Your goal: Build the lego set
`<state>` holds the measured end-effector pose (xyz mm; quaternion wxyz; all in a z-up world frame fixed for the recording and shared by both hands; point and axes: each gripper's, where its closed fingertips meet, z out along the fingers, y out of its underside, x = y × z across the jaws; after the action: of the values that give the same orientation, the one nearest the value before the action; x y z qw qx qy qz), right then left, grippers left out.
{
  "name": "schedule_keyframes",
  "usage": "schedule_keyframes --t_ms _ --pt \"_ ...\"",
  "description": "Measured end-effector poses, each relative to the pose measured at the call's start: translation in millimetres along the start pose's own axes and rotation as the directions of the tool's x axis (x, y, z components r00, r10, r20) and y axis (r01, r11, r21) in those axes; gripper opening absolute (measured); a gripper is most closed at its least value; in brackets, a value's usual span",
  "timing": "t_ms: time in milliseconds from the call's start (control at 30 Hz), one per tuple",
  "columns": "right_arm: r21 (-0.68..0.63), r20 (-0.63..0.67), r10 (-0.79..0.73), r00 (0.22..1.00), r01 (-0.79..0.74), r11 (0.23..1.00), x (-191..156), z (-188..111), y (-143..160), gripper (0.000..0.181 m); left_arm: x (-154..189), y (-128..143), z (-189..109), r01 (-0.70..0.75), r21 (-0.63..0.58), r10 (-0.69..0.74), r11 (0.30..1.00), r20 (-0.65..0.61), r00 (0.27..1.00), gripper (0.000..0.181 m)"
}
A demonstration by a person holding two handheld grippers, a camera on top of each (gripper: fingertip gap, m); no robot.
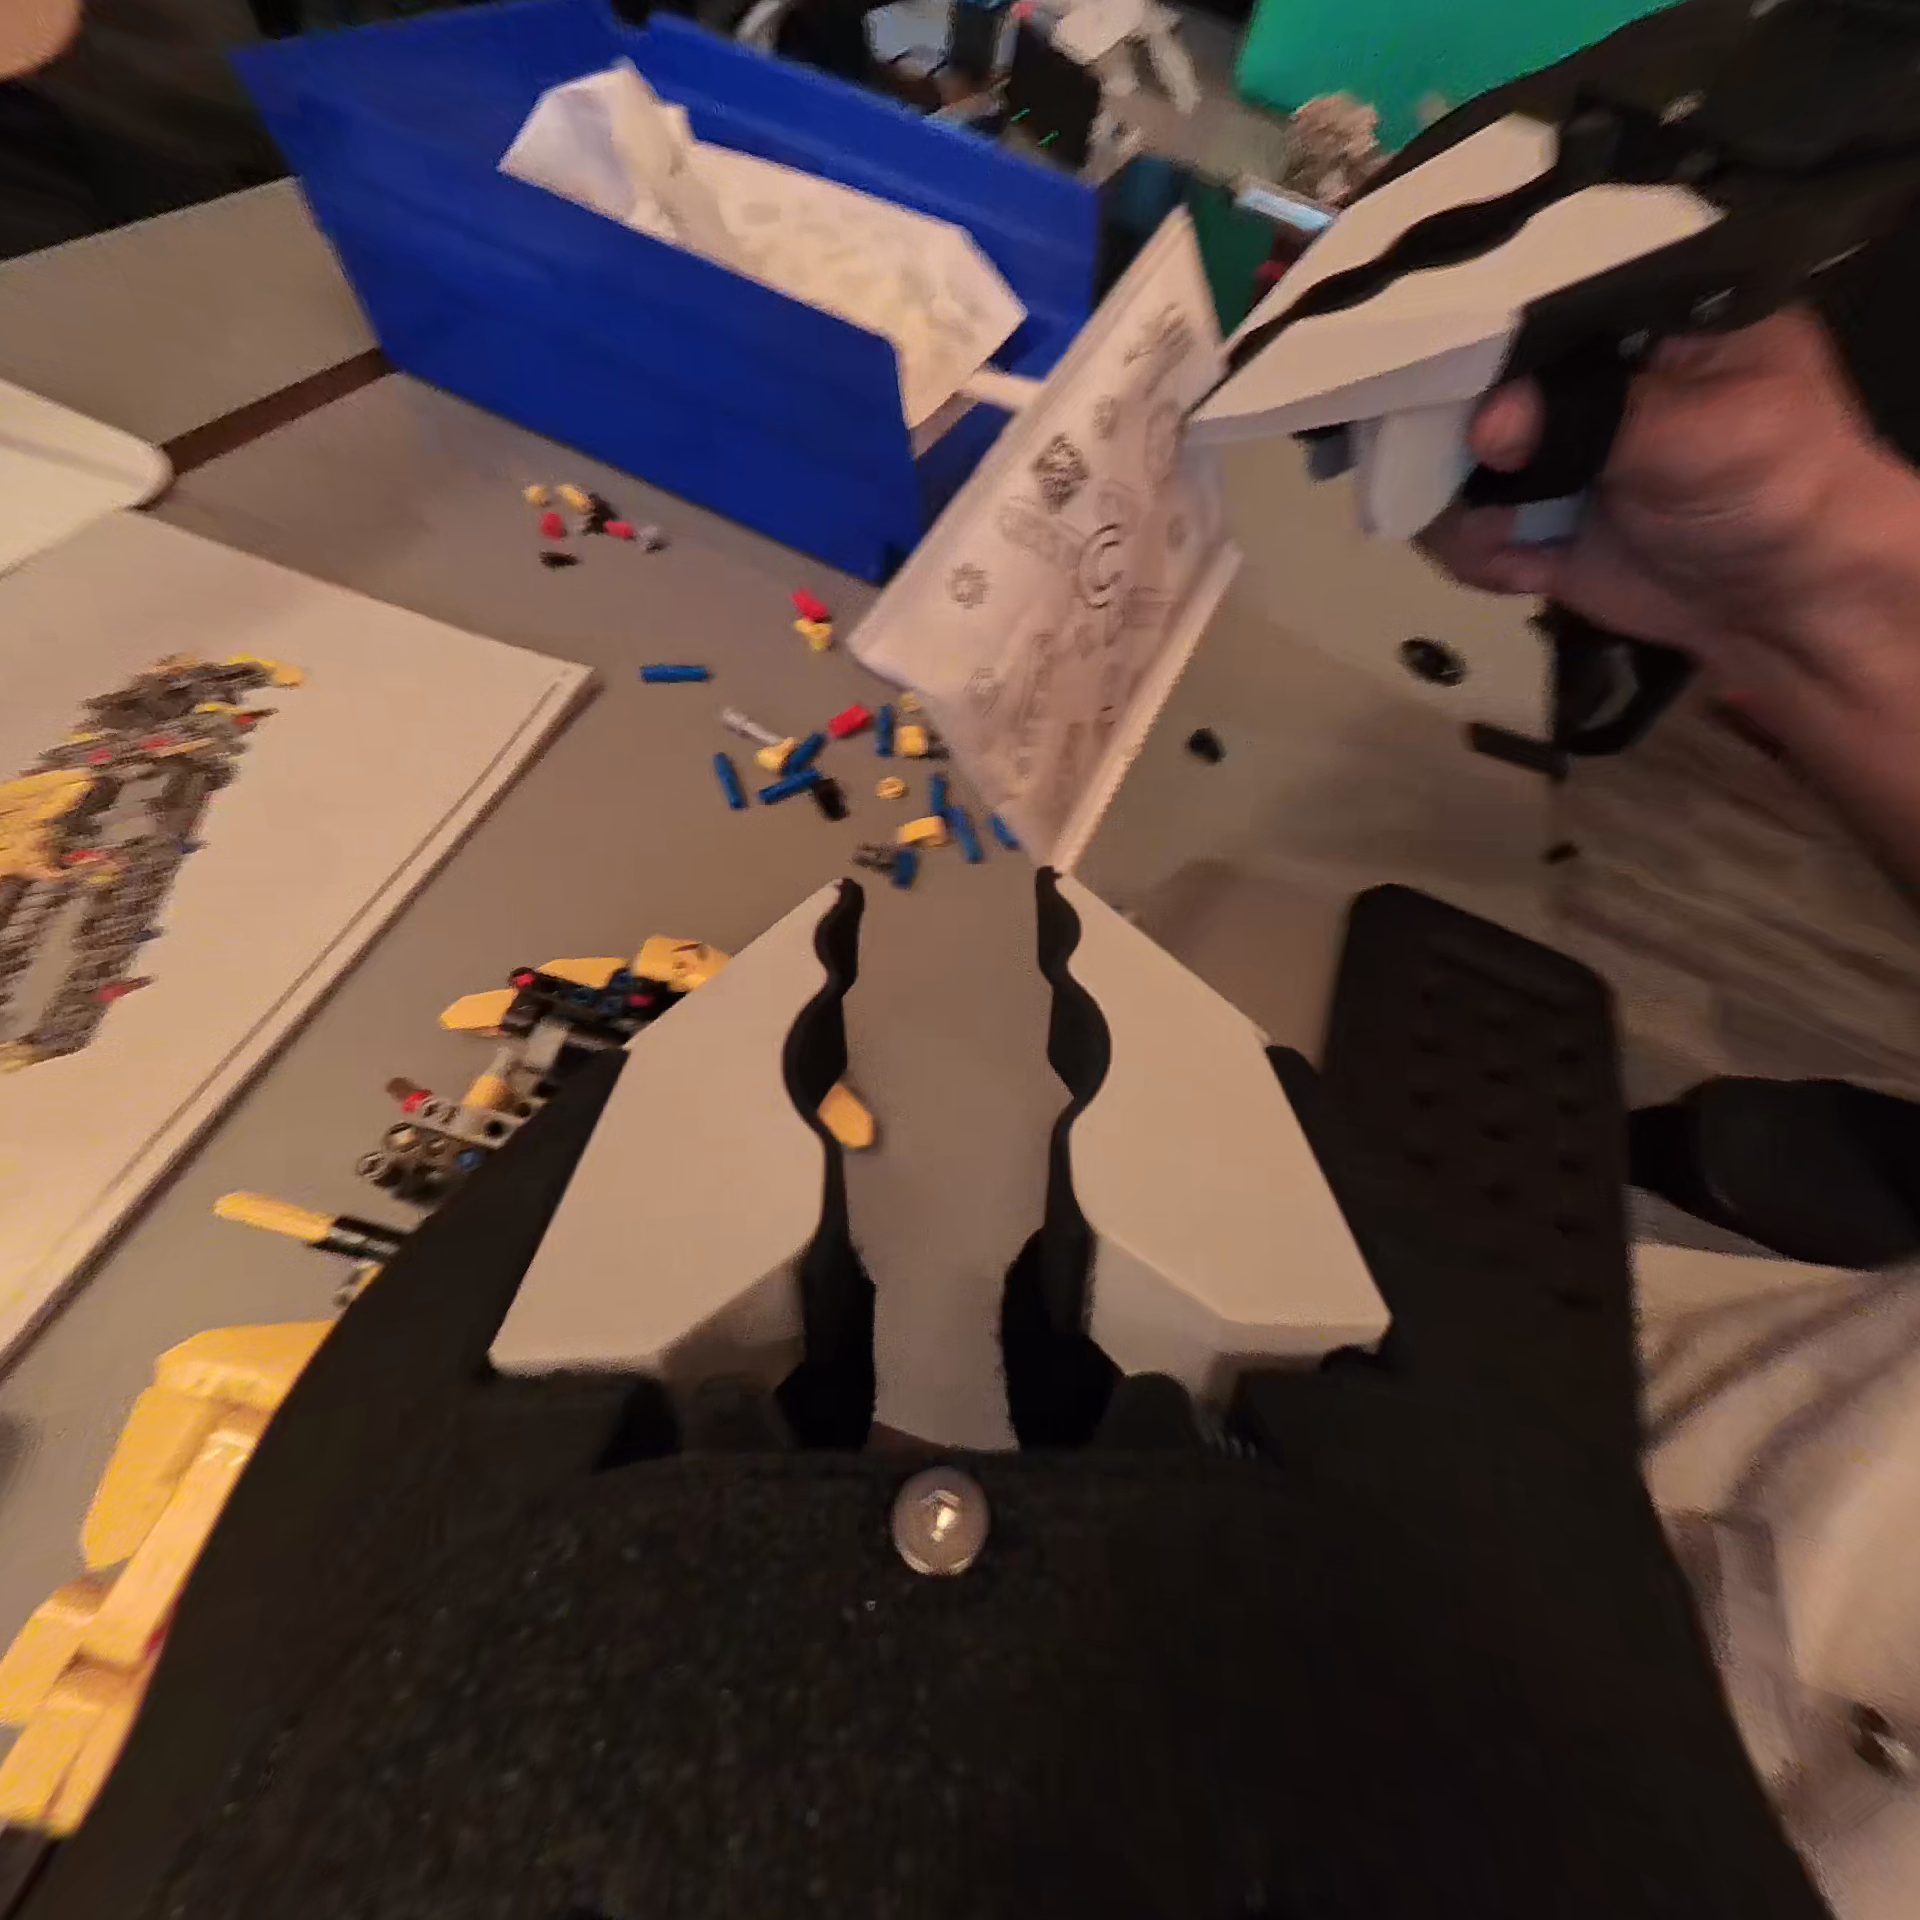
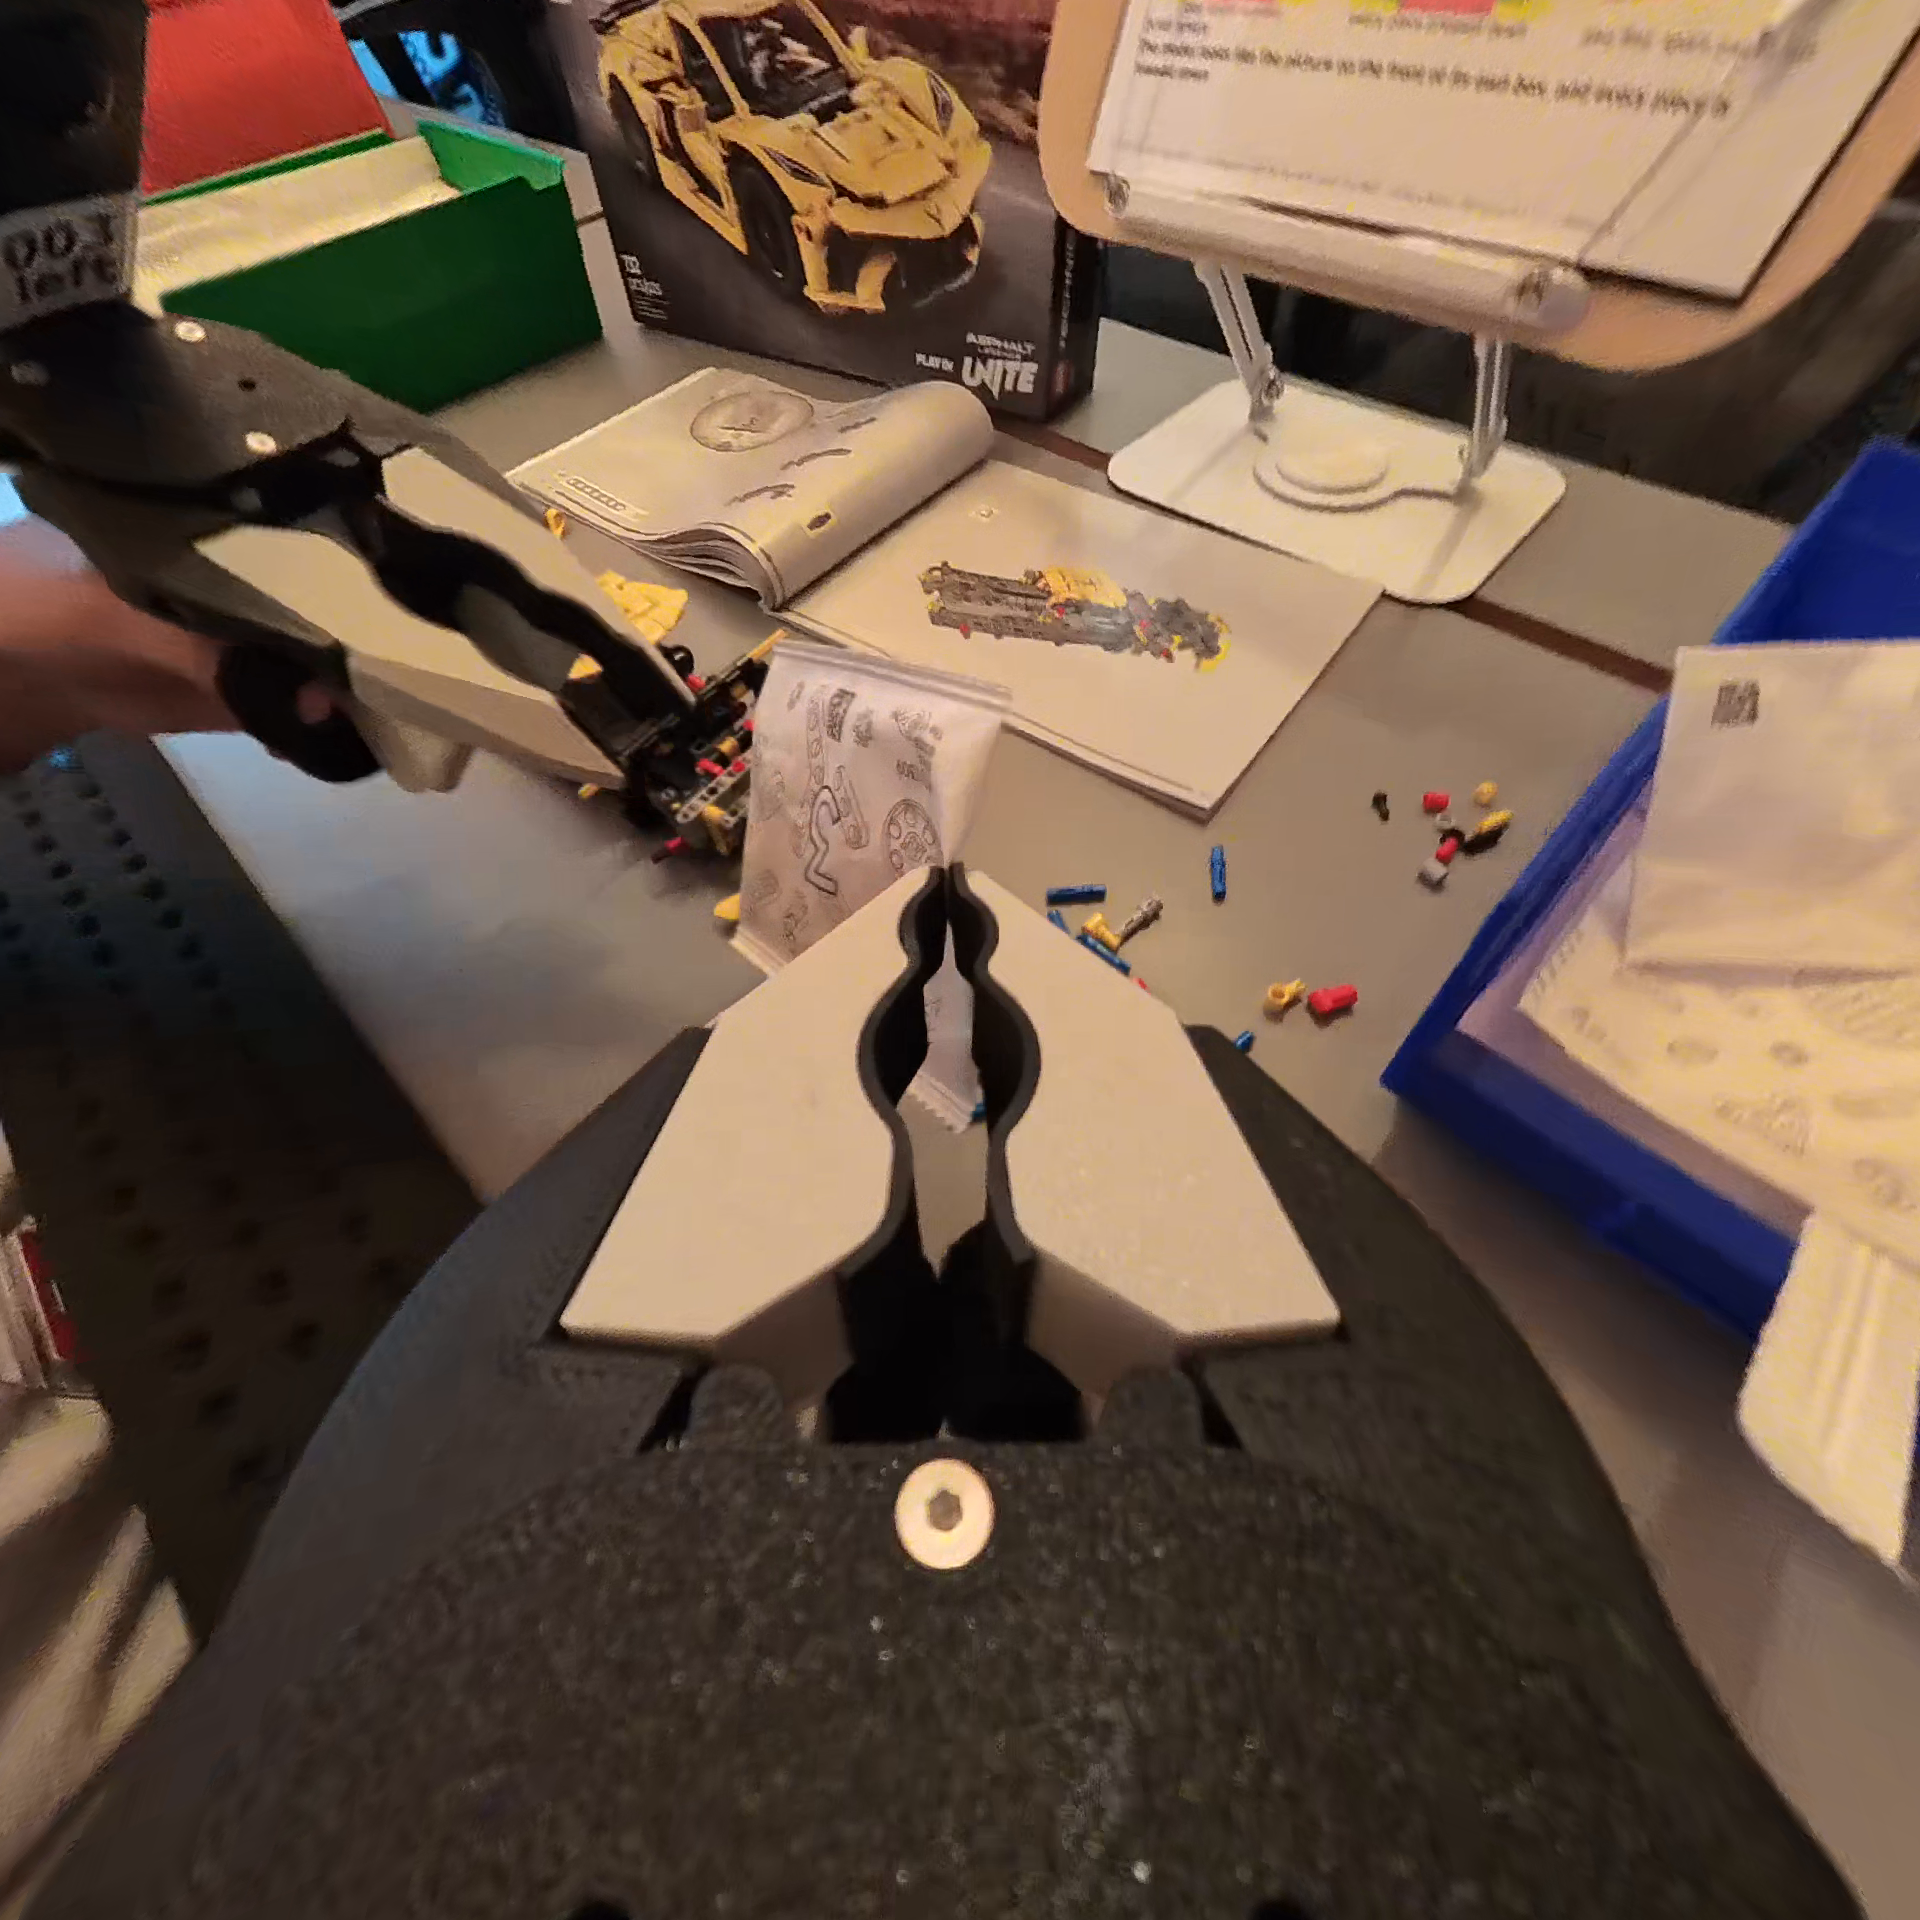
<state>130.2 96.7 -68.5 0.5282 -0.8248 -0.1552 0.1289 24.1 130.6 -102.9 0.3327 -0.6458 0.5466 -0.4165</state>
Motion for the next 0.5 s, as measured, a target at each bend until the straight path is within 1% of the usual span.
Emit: schedule_keyframes --t_ms 33,67,133,167,200,233,267,333,367,467,500 --pt "0.009 -0.014 -0.016 1.000 0.016 1.000 -1.5 0.9 -1.5 0.000 6.6 -1.7 -3.7 0.025 0.019 -0.024 0.999 -0.067 0.997 0.040" --pt "0.009 -0.009 0.003 1.000 -0.003 1.000 -4.4 3.6 0.3 0.000 13.4 -1.8 -5.9 0.070 0.030 -0.065 0.997 -0.139 0.988 0.044" --pt "-0.025 0.058 0.114 0.992 -0.113 0.993 -14.9 11.9 7.4 0.000 23.4 -1.0 -5.8 0.163 0.039 -0.149 0.986 -0.246 0.958 0.050" --pt "-0.031 0.093 0.183 0.979 -0.181 0.983 -19.4 15.2 8.8 0.000 23.2 0.7 -3.6 0.182 0.045 -0.165 0.982 -0.254 0.953 0.050" --pt "-0.033 0.135 0.249 0.959 -0.247 0.968 -23.8 17.6 8.8 0.000 19.6 2.7 -1.3 0.177 0.050 -0.161 0.983 -0.233 0.959 0.050" --pt "-0.045 0.175 0.300 0.938 -0.296 0.954 -28.0 19.5 9.3 0.000 14.4 2.5 -0.7 0.159 0.061 -0.144 0.985 -0.199 0.969 0.051" --pt "-0.076 0.215 0.323 0.922 -0.314 0.946 -33.4 21.0 11.7 0.000 10.4 -1.9 -2.9 0.142 0.084 -0.125 0.986 -0.178 0.976 0.055" --pt "-0.149 0.255 0.287 0.923 -0.256 0.955 -39.9 22.6 15.9 0.000 4.9 -15.9 -10.9 0.134 0.117 -0.112 0.984 -0.182 0.977 0.057" --pt "-0.174 0.290 0.250 0.924 -0.207 0.963 -45.1 22.4 14.4 0.000 3.6 -19.8 -13.8 0.122 0.104 -0.099 0.987 -0.199 0.975 0.058" --pt "-0.244 0.429 0.172 0.887 -0.070 0.967 -67.3 21.2 -0.3 0.000 14.0 -16.0 -8.9 0.043 -0.004 -0.042 0.999 -0.293 0.955 0.057" --pt "-0.275 0.440 0.116 0.890 0.010 0.961 -70.9 23.3 -1.9 0.000 22.9 -13.6 -6.0 0.040 -0.036 -0.050 0.999 -0.349 0.936 0.054"
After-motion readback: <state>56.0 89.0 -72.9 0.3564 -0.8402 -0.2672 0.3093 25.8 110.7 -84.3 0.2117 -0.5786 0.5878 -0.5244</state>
